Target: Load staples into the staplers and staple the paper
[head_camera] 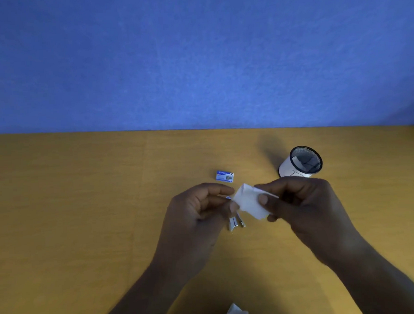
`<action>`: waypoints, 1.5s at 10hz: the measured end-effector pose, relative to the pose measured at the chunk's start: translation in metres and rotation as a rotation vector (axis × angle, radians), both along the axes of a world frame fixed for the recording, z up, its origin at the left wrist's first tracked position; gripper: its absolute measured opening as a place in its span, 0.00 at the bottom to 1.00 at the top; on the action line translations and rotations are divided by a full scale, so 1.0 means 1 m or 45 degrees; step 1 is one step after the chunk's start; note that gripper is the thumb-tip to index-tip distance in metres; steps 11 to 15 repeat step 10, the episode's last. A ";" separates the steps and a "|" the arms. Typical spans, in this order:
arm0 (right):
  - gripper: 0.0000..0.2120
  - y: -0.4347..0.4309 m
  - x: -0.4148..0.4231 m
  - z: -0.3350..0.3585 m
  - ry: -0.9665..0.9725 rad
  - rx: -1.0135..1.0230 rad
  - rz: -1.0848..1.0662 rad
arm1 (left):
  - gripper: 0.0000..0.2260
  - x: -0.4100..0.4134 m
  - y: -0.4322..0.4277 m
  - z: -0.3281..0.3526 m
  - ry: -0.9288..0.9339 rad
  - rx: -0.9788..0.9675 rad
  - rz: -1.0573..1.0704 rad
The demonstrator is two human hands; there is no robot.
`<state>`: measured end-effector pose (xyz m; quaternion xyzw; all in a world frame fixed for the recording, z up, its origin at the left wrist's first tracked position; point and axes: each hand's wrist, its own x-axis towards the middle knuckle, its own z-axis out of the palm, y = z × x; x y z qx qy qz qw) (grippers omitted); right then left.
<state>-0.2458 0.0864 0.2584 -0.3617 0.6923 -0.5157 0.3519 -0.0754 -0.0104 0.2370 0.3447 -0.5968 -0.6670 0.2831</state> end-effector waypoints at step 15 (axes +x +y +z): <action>0.04 -0.055 -0.190 -0.091 1.191 1.156 -0.204 | 0.19 0.071 -0.034 -0.163 -1.168 -0.549 0.093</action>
